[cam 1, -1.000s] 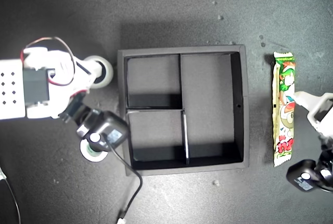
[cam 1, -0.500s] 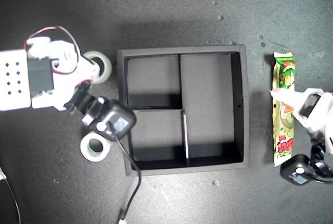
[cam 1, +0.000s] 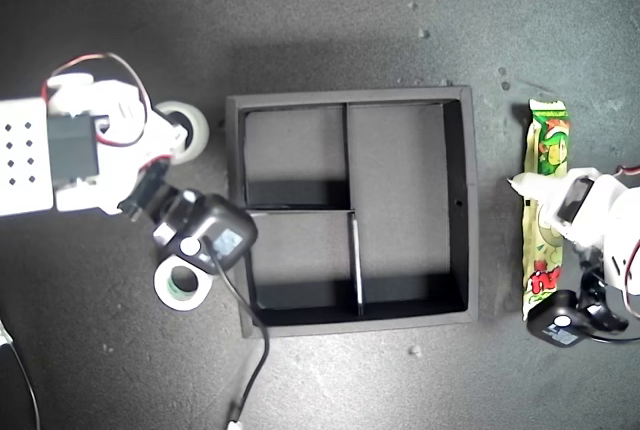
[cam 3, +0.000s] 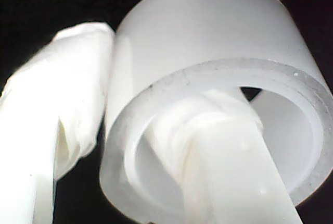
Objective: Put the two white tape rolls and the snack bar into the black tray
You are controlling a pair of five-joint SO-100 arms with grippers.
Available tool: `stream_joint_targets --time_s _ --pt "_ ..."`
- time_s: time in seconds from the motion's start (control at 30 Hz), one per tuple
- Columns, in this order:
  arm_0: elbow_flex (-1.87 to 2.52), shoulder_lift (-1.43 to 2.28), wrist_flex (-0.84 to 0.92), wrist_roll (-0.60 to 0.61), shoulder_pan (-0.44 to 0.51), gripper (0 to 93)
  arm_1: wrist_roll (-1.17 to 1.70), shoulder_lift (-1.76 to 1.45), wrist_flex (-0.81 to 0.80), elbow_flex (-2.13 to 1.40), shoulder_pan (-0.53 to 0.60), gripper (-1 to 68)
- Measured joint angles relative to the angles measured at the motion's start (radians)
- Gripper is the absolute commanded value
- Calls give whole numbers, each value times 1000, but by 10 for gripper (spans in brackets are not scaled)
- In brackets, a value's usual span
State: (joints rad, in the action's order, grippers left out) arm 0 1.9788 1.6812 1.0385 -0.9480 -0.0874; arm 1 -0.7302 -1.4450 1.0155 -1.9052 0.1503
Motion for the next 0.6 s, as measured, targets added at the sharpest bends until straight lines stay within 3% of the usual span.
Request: stream_joint_targets --time_s 0.3,0.6 --pt "-282 121 316 25 64 1 -2 29 196 152 0 93" --pt "-664 -28 483 103 84 1 -2 29 626 563 60 90"
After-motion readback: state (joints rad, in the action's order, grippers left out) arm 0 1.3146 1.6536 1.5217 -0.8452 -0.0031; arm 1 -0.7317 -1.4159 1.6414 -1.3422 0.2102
